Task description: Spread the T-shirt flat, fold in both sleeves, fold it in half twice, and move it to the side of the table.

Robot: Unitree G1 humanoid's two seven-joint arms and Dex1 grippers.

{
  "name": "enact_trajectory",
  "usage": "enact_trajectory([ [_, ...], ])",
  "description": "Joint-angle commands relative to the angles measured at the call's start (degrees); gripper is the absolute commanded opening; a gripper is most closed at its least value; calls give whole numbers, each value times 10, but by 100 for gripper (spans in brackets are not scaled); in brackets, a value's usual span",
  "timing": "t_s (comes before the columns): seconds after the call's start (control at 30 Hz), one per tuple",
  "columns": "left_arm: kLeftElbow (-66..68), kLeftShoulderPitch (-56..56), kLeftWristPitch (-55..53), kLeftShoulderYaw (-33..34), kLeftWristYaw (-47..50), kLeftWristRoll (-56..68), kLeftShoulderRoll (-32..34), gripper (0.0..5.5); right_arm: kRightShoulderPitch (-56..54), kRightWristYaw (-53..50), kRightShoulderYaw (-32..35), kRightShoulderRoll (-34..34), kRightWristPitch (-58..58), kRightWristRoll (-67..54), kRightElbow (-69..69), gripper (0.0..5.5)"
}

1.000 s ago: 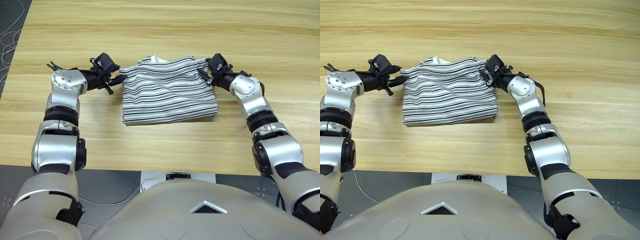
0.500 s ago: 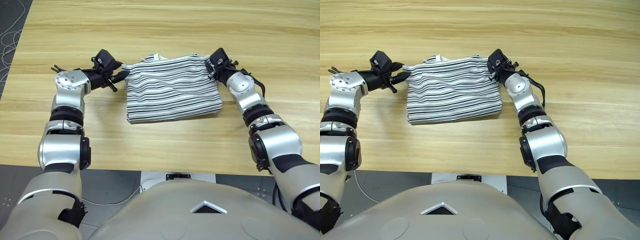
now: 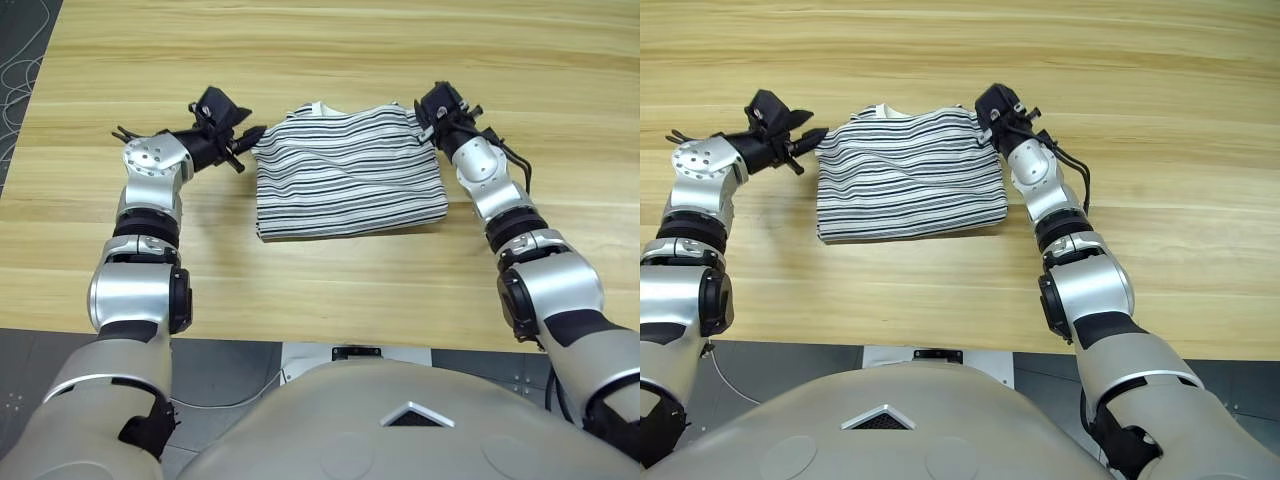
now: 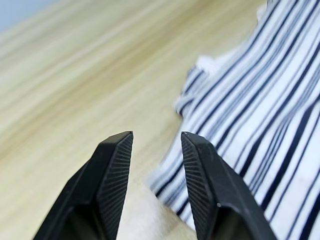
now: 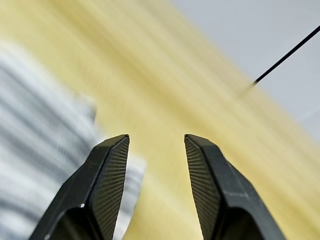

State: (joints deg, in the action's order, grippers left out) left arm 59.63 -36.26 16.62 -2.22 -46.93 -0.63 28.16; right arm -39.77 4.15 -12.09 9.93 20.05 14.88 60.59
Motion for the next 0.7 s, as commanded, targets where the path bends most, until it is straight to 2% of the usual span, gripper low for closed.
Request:
enact_trajectory([
  [0.03, -101, 19, -19, 12, -36, 27, 17, 179, 16, 7, 3, 2, -4, -2, -66, 205],
  [0.13, -178, 46, -44, 7, -40, 35, 16, 179, 35, 11, 3, 8, -15, 0, -107, 205],
  [0.23, -203, 63, -55, -22, -7, 14, -22, 179, 92, 39, -5, 9, -37, -5, -194, 205],
  [0.4, -62, 17, -19, -83, 101, -63, -124, 179, 243, 97, -24, 16, -109, -14, -403, 205],
  [0.5, 11, -15, 1, -81, 164, -76, -155, 179, 308, 119, -33, 19, -152, -15, -492, 205],
  [0.63, 56, -26, 20, -84, 195, -89, -164, 179, 356, 142, -57, 16, -192, -10, -528, 205],
  [0.7, 54, -15, 28, -88, 190, -91, -162, 179, 345, 148, -65, 17, -192, -6, -468, 205],
])
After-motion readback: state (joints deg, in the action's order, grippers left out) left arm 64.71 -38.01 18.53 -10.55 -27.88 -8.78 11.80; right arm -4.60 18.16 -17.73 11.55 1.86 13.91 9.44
